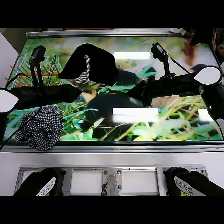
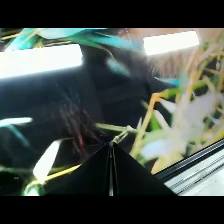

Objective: Fold the clothes and pants, and hang the long-sleeved shirts on hangers.

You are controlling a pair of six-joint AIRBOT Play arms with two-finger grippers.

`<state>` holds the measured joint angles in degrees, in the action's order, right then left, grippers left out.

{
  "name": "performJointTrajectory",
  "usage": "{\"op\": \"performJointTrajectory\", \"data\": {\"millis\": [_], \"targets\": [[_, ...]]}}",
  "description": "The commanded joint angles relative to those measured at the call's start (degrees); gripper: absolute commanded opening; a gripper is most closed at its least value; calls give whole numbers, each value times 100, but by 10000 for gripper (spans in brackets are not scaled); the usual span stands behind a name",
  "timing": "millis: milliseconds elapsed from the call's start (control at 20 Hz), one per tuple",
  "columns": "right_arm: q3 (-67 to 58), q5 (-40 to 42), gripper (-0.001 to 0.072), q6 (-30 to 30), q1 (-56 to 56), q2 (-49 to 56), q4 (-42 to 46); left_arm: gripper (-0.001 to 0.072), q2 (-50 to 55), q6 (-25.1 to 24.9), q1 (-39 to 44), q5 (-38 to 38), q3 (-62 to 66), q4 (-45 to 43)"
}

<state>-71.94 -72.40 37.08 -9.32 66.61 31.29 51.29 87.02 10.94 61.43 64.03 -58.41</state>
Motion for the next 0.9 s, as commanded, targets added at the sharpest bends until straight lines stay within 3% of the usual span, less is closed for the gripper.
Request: {"op": "performJointTrajectory", "data": {"millis": [0, 450, 500, 550, 750, 850], "targets": [[15, -9, 15, 0, -4, 7, -17, 11, -9, -2, -4, -17, -31, 2], [22, 0, 15, 0, -4, 44, -44, 12, -4, -39, -48, -291, -520, -118], [22, 0, 15, 0, -4, 44, -44, 178, -9, -96, -144, -203, -461, -304], [22, 0, 15, 2, -4, 44, -44, 678, -9, -109, -313, 52, -326, -621], [22, 0, 15, 0, -4, 44, -44, 692, -22, 549, -1440, 1309, 13, -2450], [22, -2, 15, 2, -4, 44, -44, 692, -83, 767, -2070, 1554, -295, -2957]]}}
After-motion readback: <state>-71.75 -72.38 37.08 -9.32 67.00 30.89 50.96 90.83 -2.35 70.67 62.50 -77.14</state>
